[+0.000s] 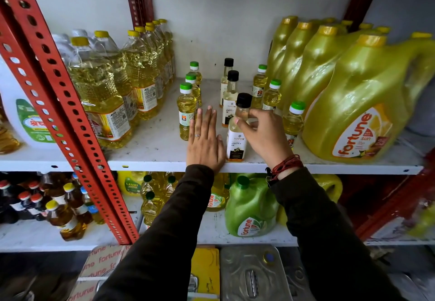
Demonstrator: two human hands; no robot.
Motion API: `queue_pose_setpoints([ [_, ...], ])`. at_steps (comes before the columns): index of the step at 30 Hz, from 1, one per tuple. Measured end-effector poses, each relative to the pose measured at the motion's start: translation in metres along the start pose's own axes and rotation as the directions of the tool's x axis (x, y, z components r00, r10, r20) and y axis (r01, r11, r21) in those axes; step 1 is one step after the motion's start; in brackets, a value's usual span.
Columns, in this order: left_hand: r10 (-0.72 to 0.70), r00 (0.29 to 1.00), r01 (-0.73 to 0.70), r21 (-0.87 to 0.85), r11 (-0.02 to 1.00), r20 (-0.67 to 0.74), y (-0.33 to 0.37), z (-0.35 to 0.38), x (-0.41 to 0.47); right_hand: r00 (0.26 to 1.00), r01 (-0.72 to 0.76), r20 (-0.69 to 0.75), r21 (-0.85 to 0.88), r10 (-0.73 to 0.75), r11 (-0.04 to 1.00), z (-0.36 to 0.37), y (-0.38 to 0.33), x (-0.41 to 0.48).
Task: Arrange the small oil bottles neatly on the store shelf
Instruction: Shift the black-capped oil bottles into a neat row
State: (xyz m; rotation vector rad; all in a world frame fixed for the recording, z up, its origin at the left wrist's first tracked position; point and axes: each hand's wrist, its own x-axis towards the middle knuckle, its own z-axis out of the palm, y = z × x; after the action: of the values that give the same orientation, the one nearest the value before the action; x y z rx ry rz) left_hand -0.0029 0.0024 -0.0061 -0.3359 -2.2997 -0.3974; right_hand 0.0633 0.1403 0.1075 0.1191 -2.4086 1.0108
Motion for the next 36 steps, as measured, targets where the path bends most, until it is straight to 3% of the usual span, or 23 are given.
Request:
queue_pose_setpoints([
  [21,0.0,1.0,0.0,-0.017,1.0,0.026,0.0,-0.005,-0.001,0.999,-0.043,0.034,-0.001,0.043,0.999,-0.011,-0.006,-0.002],
  [30,-0.003,0.999,0.006,-0.069,0.998,0.034,0.002,-0.01,0.0,0.997,0.06,-0.053,-0.02,-0.061,0.998,-0.038,-0.021,0.011],
  [36,0.016,1.0,-0.021,-0.19,0.982,-0.024,-0.003,-0.026,0.0,0.985,0.113,-0.13,-0.017,-0.115,0.993,-0.038,-0.042,0.016],
])
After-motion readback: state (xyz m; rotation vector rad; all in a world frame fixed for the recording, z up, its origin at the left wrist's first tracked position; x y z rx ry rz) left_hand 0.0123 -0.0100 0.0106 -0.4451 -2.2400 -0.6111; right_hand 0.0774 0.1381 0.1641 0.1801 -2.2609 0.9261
